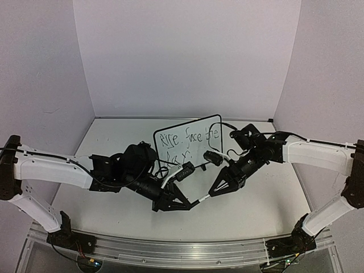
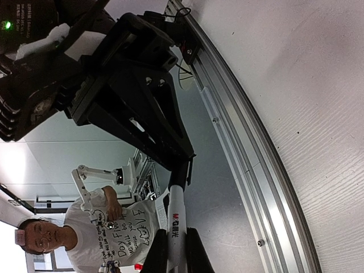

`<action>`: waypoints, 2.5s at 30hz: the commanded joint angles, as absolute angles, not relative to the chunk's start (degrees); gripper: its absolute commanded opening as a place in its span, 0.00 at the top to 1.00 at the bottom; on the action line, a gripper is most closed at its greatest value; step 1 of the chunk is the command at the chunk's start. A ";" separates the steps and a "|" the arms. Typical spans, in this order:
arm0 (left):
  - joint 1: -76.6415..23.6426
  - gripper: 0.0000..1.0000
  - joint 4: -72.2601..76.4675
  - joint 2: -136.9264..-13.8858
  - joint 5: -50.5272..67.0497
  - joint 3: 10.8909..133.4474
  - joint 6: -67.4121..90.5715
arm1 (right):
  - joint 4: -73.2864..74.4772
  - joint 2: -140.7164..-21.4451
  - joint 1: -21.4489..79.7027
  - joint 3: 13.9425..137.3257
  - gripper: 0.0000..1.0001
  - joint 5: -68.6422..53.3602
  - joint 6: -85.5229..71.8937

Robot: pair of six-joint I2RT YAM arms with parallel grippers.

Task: Write a sentence on the whiteboard
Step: Insert the whiteboard marker without the cap into the pen cap.

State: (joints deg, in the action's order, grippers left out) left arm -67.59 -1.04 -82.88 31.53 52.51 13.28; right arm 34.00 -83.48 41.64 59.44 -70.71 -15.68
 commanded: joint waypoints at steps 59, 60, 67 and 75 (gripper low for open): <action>-67.78 1.00 11.60 -86.70 28.57 64.14 10.98 | 28.88 -88.95 50.20 61.57 1.00 -64.60 -16.96; -67.77 1.00 11.64 -86.80 28.59 64.23 10.91 | 28.84 -88.89 50.24 61.53 1.00 -64.54 -16.96; -67.51 0.99 8.52 -86.15 26.42 63.55 10.13 | 29.08 -86.43 49.94 61.92 1.00 -54.53 -17.84; -62.13 0.45 -0.94 -77.15 13.85 55.85 12.06 | 29.27 -75.86 39.49 57.04 1.00 -37.55 -21.73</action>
